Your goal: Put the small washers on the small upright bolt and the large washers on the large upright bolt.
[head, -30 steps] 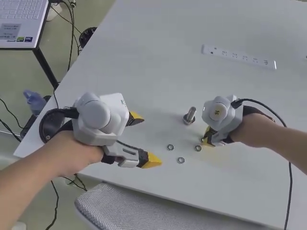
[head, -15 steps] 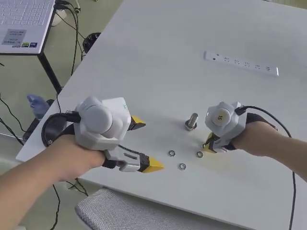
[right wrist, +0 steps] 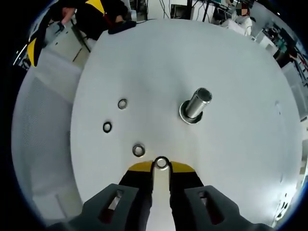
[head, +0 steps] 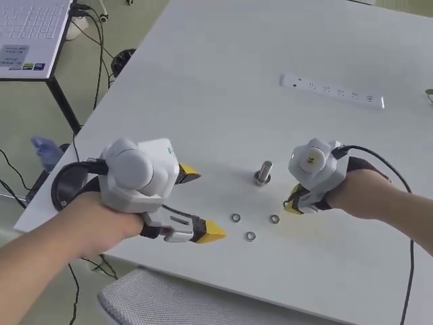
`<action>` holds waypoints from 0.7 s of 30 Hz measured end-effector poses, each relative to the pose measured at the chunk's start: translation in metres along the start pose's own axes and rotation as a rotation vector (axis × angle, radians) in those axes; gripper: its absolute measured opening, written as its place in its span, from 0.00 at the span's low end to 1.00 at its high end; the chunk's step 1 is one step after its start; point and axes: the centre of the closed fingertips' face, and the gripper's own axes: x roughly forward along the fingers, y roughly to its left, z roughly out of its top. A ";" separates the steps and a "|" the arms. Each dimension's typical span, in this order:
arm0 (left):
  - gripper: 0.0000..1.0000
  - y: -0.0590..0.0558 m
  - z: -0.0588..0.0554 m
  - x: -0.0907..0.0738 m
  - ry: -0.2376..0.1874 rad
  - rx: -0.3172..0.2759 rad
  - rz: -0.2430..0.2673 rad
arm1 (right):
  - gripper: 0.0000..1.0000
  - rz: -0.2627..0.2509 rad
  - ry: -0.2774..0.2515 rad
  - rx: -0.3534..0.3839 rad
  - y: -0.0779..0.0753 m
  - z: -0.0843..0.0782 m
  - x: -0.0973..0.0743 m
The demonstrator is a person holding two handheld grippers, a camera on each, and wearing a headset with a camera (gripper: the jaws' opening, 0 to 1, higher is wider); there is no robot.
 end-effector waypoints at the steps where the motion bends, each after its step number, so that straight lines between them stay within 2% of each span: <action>1: 0.70 0.000 0.000 0.000 0.000 -0.001 0.002 | 0.12 -0.002 0.000 0.000 0.001 -0.002 -0.002; 8: 0.78 0.004 0.003 -0.001 -0.020 0.002 0.030 | 0.12 -0.019 -0.008 0.037 0.002 -0.017 -0.013; 18: 0.78 0.004 -0.011 0.002 0.030 -0.003 0.021 | 0.12 -0.047 -0.028 0.083 0.006 -0.036 -0.038; 21: 0.81 0.005 -0.012 0.003 0.028 -0.008 0.026 | 0.12 -0.051 -0.027 0.089 0.007 -0.042 -0.043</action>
